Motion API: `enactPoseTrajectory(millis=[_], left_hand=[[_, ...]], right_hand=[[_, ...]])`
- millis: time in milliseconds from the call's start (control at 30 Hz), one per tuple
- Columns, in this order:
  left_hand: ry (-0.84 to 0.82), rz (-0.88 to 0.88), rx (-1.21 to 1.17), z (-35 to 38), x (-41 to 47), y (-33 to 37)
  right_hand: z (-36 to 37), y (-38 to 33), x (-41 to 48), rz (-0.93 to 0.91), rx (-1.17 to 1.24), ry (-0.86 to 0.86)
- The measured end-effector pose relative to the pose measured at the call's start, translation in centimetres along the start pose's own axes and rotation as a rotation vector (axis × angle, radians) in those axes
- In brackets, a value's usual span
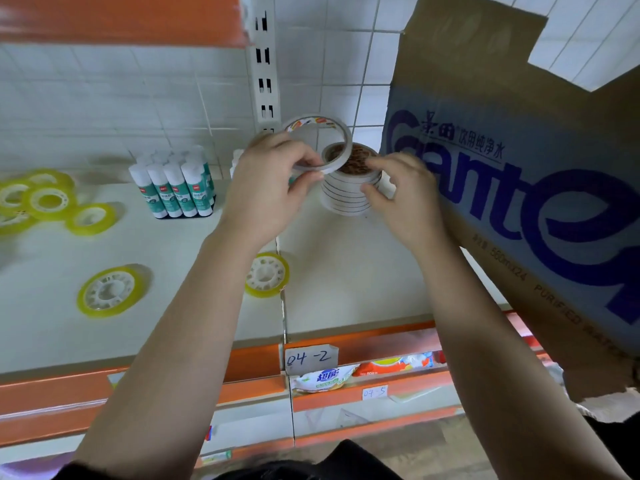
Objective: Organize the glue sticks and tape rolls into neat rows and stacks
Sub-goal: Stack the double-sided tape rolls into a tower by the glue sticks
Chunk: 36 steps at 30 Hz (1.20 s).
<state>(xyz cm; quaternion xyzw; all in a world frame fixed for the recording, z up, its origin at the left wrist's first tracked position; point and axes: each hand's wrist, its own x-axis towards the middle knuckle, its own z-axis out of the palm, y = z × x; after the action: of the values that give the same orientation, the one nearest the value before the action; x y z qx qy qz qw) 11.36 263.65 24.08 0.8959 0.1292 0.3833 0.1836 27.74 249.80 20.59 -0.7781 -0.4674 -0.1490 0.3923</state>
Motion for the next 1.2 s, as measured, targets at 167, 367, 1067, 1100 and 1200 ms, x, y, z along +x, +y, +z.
enactPoseTrajectory(millis=[167,367,1067,1100,1200], left_hand=[[-0.076,0.044,-0.025,3.0,2.4,0.1],[-0.118,0.012,-0.015,6.0,3.4,0.6],[-0.122,0.074,0.094,7.4,3.1,-0.5],[-0.12,0.076,0.098,7.4,3.1,-0.5],[-0.125,0.084,0.107,7.3,3.1,-0.5]], right_hand=[[-1.0,0.4,-2.7,0.057,-0.002,0.021],[-0.3,1.4,-4.4,0.107,-0.028,-0.126],[0.1,2.2,-4.5,0.136,0.051,-0.194],[0.0,2.2,-4.5,0.139,0.054,-0.198],[0.0,2.2,-4.5,0.143,0.059,-0.202]])
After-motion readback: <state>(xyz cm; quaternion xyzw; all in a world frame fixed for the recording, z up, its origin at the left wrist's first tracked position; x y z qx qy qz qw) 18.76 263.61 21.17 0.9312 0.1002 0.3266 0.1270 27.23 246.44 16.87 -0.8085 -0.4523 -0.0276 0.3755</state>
